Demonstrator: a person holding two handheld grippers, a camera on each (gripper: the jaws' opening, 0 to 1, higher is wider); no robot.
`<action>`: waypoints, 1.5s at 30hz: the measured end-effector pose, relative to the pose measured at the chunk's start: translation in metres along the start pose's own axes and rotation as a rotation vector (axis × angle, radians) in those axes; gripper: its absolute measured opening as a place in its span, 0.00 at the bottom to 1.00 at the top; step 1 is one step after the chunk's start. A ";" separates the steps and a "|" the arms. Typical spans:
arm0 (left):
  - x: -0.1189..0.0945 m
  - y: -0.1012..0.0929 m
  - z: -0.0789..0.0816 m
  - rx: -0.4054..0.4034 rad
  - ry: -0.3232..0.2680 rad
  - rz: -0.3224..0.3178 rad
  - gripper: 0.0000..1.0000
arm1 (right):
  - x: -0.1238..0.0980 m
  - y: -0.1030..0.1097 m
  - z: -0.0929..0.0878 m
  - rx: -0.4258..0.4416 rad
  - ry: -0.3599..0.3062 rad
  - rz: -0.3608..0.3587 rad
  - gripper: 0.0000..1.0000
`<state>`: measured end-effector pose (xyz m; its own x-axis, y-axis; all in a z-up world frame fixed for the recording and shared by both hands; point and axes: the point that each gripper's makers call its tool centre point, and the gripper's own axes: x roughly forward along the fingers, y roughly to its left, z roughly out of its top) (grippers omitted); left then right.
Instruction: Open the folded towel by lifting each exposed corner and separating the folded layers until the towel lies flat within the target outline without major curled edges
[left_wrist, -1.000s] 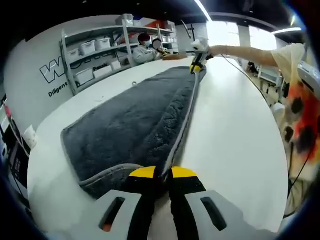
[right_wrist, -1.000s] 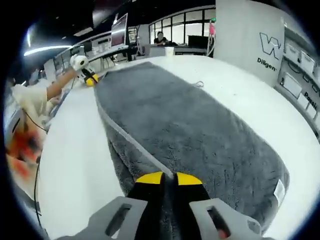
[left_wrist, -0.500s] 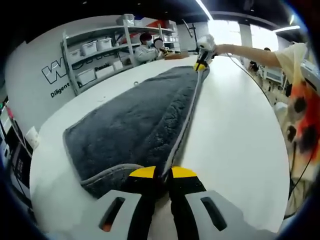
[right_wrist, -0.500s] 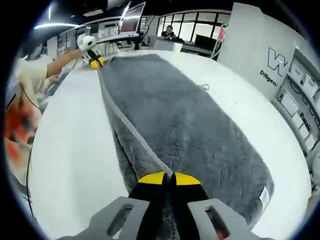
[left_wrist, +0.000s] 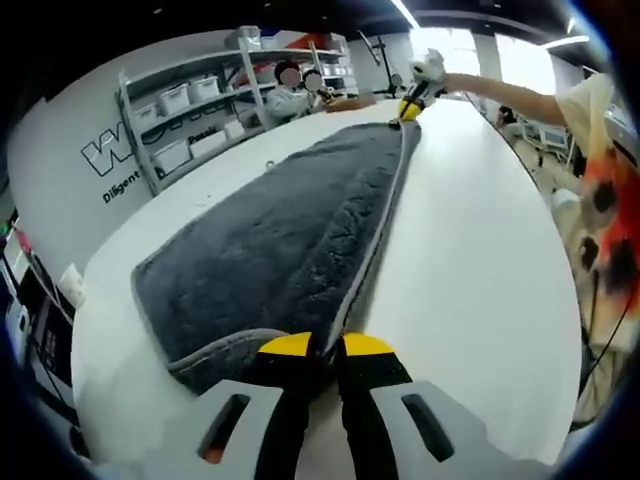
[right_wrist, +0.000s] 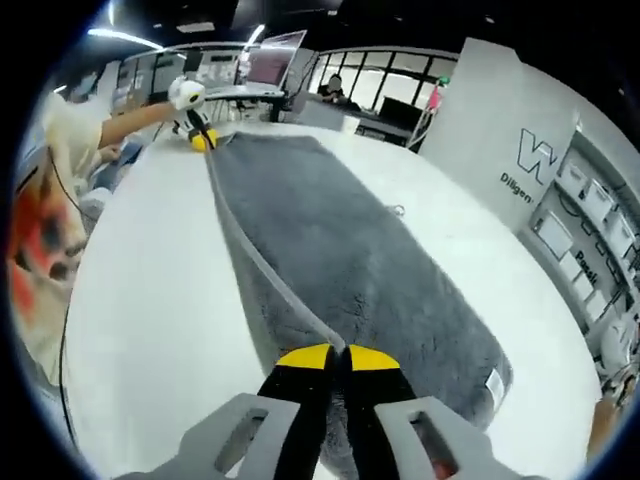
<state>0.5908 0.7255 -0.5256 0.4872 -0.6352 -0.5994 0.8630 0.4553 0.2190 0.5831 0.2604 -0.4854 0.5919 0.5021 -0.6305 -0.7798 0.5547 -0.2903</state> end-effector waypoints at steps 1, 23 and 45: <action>-0.001 0.000 0.001 0.002 -0.001 0.000 0.08 | -0.001 0.001 0.000 -0.001 -0.002 -0.002 0.00; -0.016 -0.019 -0.008 0.048 0.001 -0.008 0.08 | -0.037 0.075 -0.042 0.024 -0.034 -0.080 0.00; -0.041 -0.019 0.005 -0.138 -0.121 0.041 0.29 | -0.040 0.090 -0.052 0.121 0.018 -0.090 0.18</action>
<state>0.5551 0.7402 -0.5014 0.5414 -0.6810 -0.4931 0.8195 0.5586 0.1284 0.4788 0.2557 -0.5239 0.6534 0.4355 -0.6192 -0.6931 0.6731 -0.2579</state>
